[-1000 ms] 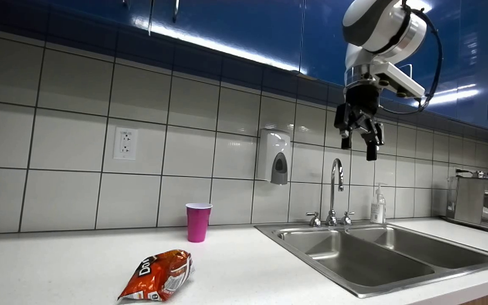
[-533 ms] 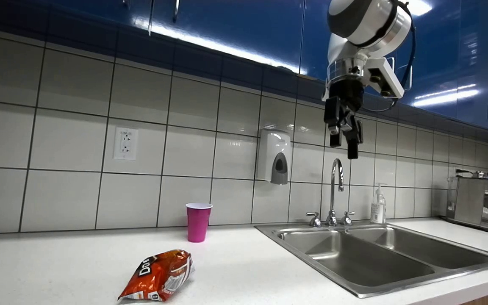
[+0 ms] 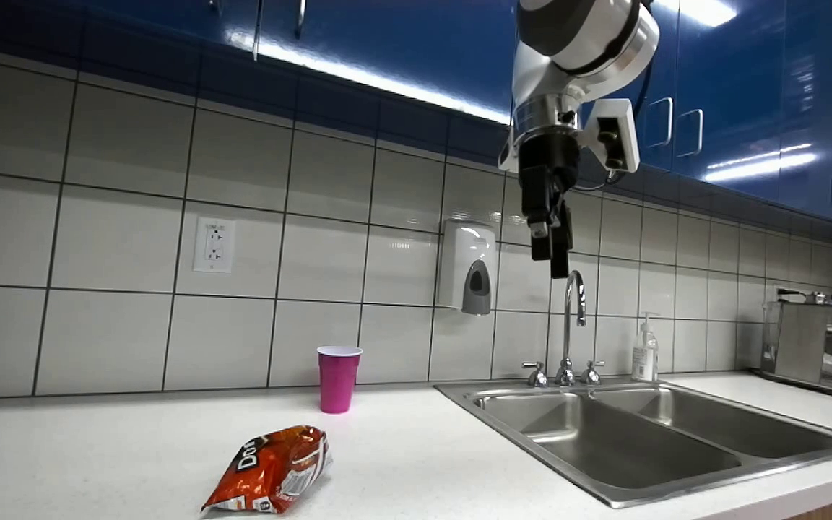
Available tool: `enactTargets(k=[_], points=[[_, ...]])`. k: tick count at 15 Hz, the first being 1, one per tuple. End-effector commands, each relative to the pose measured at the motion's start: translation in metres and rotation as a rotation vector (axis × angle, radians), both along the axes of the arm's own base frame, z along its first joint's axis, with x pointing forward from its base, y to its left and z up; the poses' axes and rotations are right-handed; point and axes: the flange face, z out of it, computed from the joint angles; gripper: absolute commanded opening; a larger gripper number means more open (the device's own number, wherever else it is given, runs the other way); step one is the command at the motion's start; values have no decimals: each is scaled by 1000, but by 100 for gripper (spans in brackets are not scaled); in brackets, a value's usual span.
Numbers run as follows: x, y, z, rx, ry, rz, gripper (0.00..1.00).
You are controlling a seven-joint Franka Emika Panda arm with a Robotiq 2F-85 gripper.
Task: Put the snack packet in the sink on the left
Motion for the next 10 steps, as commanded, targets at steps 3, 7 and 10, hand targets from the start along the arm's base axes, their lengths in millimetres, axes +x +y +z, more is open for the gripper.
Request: enactTargets(k=[3,7,10], points=[[14,45,-12,-58,-94,88,100],[20,73,-28,-64,-135,139,100],[24,88,-40,-57,-150,169,100]])
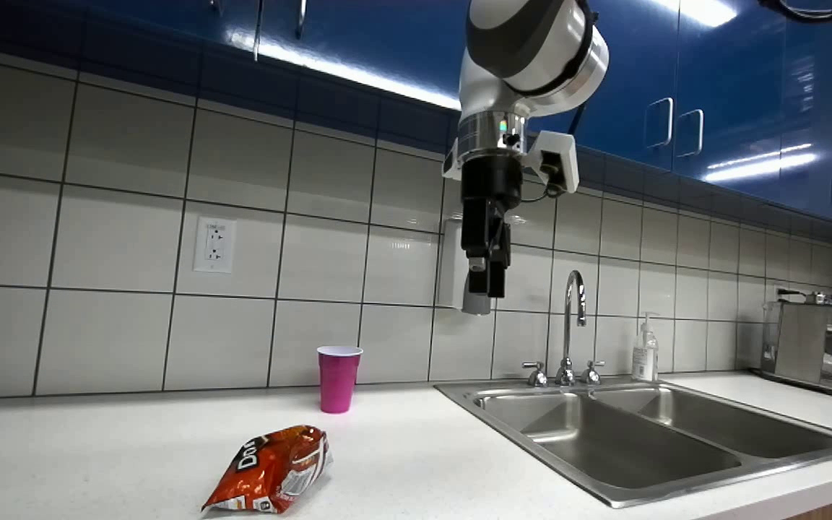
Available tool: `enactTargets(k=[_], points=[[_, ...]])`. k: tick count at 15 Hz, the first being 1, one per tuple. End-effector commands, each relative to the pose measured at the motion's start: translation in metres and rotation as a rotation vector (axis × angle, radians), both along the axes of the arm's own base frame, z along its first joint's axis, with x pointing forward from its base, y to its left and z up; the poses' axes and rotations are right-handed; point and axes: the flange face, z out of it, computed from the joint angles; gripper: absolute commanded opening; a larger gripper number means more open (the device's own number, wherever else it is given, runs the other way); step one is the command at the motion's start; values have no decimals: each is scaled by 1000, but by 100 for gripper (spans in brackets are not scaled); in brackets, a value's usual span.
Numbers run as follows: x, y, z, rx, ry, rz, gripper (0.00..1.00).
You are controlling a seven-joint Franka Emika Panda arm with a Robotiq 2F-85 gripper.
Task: Put the snack packet in the sink on the left
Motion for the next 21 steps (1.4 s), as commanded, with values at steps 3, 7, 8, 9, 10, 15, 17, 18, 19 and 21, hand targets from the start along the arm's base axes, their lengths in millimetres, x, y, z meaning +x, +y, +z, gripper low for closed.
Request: enactTargets(k=[3,7,8,9,10,15,17,18,19,21], points=[[9,28,-17,1,-32,44,100],[14,45,-31,14,-48,67,100],[16,49,-35,19,-53,71,100],[17,53,-38,22,-60,74,100],[20,57,-43,26,-68,76,100],[31,77,-65,52,-77,99,100],[35,87,-72,62,-80,112,100],[37,93,-75,65,-80,120,100],[39,98,-79,68,-81,128,100],[42,109,-85,72,-81,141,100]])
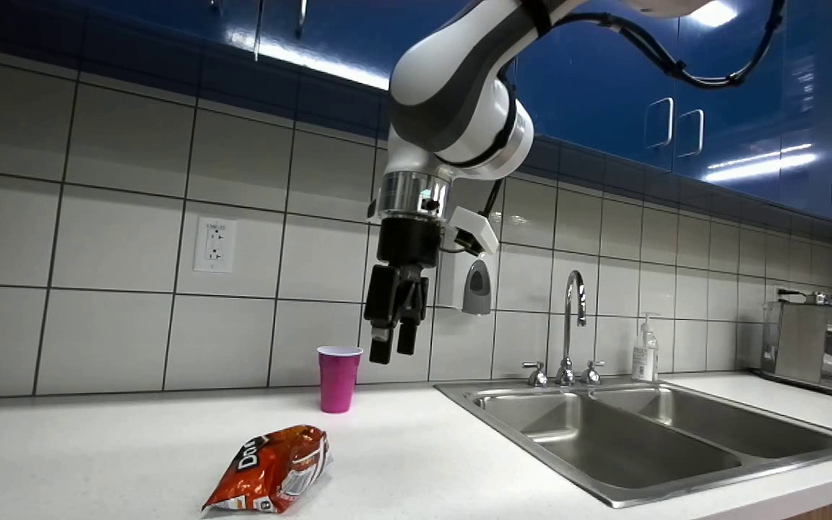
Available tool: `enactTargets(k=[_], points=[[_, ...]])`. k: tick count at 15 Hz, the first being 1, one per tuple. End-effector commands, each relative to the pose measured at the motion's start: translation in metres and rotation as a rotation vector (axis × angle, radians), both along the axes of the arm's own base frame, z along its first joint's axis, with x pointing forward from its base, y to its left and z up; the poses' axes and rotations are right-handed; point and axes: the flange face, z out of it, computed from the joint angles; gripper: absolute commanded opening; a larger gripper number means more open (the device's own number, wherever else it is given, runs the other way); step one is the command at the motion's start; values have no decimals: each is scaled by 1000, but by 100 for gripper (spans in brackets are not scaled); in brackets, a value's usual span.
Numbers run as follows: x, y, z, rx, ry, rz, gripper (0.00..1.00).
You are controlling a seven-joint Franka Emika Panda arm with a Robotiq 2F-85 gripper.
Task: Put the snack packet in the sink on the left
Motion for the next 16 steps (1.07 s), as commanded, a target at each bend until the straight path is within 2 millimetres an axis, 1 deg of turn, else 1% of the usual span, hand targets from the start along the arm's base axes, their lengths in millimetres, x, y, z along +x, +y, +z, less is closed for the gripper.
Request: enactTargets(k=[1,10,16], points=[[12,23,-7,4,-12,17,100],[25,65,-36,6,-1,80,100],[31,80,-58,-1,17,106,100]])
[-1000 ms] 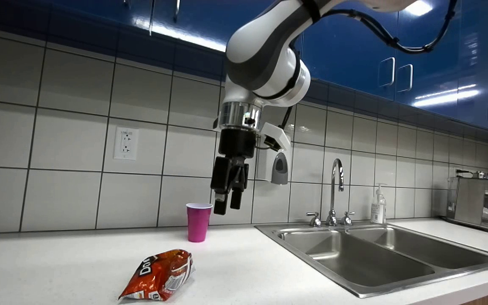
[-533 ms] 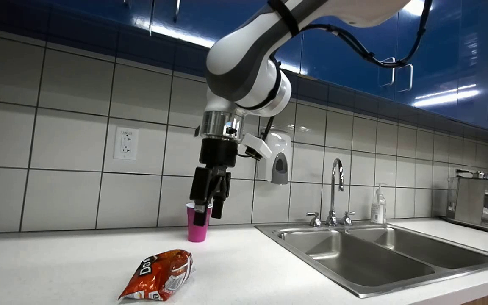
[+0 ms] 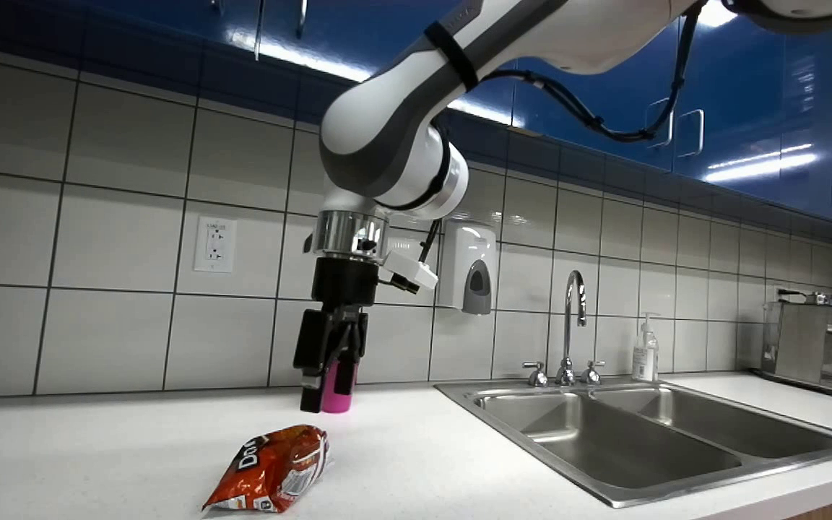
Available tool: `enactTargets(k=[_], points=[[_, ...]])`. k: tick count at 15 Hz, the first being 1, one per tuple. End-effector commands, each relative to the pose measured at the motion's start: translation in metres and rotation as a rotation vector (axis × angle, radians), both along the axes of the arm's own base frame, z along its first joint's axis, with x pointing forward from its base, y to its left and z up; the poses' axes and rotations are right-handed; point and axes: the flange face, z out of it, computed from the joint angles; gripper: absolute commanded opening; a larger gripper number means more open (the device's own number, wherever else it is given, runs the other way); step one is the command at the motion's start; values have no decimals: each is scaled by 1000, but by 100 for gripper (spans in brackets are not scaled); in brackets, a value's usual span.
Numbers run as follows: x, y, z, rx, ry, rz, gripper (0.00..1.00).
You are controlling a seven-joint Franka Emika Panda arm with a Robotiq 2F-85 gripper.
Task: Put the snack packet in the sink on the left
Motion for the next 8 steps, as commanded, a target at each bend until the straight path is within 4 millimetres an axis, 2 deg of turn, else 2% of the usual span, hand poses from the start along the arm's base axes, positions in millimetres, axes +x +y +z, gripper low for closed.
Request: enactTargets(k=[1,8], points=[[9,14,-9,-7,-6,-1,100],[24,29,-27,-7,-22,-3,100]])
